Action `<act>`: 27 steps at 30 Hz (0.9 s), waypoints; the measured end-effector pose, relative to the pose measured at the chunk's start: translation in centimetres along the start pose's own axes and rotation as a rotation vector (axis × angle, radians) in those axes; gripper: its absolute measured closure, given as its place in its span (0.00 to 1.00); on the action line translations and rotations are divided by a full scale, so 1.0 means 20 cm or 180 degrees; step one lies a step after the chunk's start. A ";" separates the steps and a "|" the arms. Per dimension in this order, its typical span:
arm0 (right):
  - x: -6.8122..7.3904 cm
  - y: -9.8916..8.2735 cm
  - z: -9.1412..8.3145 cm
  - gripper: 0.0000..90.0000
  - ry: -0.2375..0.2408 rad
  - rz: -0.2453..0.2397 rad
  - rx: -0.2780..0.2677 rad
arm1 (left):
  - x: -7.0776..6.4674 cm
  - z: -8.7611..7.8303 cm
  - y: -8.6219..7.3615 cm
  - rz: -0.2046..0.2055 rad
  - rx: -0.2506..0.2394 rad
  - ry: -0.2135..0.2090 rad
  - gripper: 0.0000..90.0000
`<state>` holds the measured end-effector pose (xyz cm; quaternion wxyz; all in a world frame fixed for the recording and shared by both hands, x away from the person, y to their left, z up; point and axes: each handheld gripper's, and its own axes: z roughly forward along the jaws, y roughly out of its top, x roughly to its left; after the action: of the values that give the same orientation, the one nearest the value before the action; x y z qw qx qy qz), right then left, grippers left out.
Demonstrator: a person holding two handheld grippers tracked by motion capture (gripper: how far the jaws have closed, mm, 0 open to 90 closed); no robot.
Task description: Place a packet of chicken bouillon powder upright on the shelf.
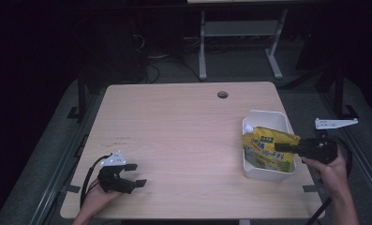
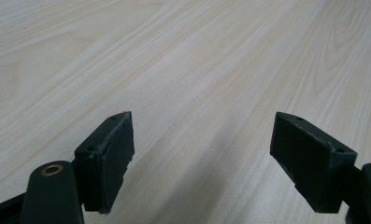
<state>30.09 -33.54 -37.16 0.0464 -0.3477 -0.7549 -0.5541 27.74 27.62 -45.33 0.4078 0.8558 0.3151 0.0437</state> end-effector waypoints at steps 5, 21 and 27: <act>0.00 0.00 -0.01 0.97 0.0117 0.0000 0.0079 | 0.00 0.01 0.00 -0.0008 0.0003 -0.0006 0.24; -0.03 0.01 -0.09 0.73 -0.0569 0.0145 -0.0091 | 0.00 0.01 0.00 -0.0013 -0.0004 -0.0009 0.24; -0.03 -0.01 -0.12 0.66 -0.0745 0.0210 -0.0118 | 0.00 0.01 0.01 -0.0001 0.0006 -0.0016 0.24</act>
<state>29.60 -35.93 -36.73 -0.0303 -0.4354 -0.7330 -0.5218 27.87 27.38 -45.39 0.4078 0.8563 0.3143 0.0412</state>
